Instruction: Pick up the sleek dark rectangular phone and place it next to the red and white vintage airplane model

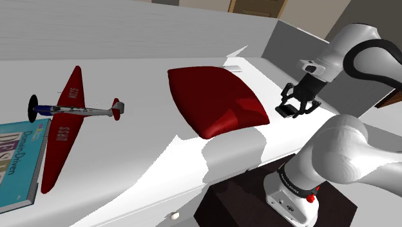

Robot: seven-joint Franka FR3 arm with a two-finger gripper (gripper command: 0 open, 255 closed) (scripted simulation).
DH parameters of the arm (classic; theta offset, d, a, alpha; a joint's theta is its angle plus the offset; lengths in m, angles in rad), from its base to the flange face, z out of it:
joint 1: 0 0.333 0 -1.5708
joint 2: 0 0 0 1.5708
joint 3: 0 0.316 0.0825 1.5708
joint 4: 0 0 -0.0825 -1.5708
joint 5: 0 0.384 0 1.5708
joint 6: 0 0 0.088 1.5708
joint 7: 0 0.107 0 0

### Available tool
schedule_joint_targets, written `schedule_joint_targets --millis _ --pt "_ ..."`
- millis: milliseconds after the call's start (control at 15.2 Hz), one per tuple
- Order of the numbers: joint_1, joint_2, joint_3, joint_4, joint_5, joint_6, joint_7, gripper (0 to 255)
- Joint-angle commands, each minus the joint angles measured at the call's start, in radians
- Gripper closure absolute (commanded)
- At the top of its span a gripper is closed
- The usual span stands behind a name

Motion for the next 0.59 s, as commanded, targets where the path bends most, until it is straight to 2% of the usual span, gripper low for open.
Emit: schedule_joint_targets --millis 0,528 --pt "0.010 0.001 0.021 0.023 0.021 -0.020 0.002 255" --pt "0.053 0.018 0.105 0.118 0.101 -0.092 0.018 255"
